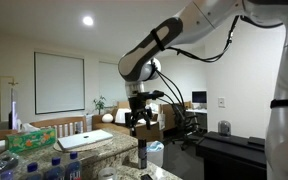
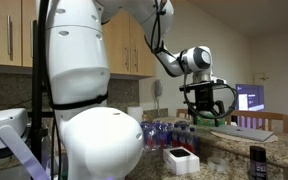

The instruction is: Put the black bottle on the white box, place the tape over the bottle, put the black object on top of the black bottle

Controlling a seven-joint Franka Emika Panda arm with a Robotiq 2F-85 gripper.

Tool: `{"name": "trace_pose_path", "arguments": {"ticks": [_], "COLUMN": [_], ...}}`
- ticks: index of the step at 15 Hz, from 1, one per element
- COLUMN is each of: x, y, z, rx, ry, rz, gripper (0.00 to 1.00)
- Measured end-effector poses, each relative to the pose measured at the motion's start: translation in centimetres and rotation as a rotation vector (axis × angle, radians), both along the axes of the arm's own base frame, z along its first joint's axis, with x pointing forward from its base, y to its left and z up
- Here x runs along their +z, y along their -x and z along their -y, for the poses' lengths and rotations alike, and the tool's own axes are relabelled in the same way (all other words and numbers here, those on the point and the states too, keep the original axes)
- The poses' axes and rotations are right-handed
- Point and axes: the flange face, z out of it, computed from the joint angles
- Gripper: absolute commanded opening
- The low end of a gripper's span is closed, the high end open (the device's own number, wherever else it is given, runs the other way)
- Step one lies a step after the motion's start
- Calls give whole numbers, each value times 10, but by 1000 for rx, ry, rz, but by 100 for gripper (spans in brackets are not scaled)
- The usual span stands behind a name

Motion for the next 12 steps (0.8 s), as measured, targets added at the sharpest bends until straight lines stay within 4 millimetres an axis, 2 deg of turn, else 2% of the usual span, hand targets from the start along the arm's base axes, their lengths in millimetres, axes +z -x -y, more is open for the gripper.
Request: {"name": "trace_pose_path", "arguments": {"ticks": [2,8,10,12], "x": [0,19,20,12], "y": [-14,-61,-74,-87], "z": [23,104,125,137], "rx": [-46,-229,-290,-340], "ry": [-3,-43,-65,-80], "rz": [4,63,78,75], "gripper": [100,100,100,100]}}
